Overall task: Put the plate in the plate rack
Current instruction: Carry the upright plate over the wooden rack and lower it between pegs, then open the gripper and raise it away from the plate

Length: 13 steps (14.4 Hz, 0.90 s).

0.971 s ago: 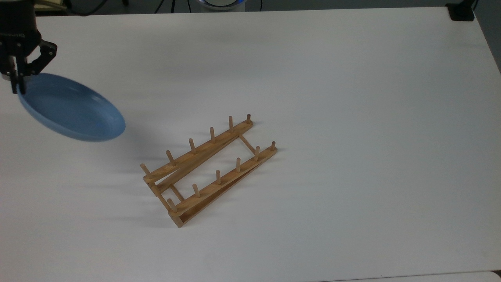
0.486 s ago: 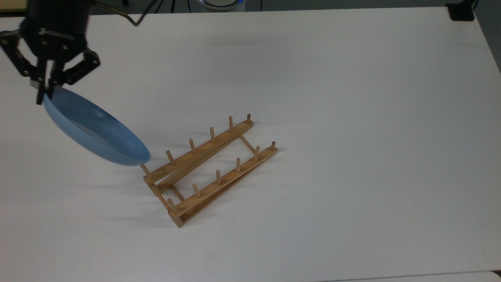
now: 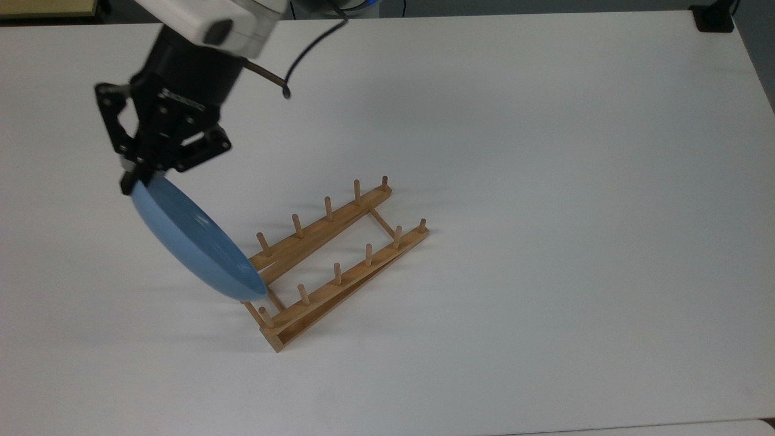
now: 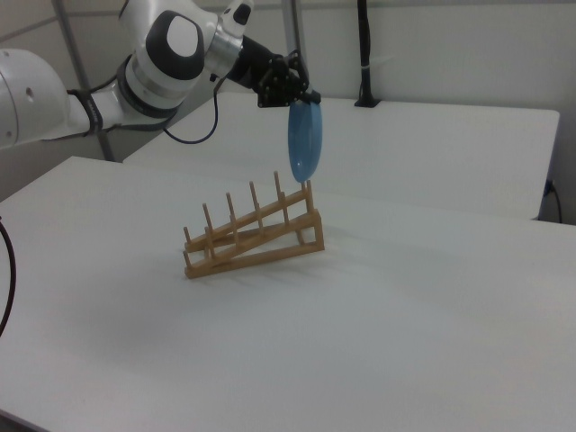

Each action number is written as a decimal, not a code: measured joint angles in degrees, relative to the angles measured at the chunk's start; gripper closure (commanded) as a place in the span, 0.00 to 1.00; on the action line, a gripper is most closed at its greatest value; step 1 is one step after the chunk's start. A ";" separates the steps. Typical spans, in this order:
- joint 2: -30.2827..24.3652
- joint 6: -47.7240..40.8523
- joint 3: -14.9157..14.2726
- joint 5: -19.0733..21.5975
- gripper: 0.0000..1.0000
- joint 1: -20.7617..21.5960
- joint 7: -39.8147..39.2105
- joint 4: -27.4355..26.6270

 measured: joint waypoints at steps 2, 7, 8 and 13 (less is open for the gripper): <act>0.77 0.01 0.04 -0.41 1.00 1.30 0.84 0.03; 3.25 0.01 0.91 -6.41 1.00 2.24 4.89 -0.10; 3.78 0.01 1.25 -7.53 1.00 2.26 6.11 -0.12; 5.08 0.01 2.45 -8.37 0.82 2.19 7.64 -1.78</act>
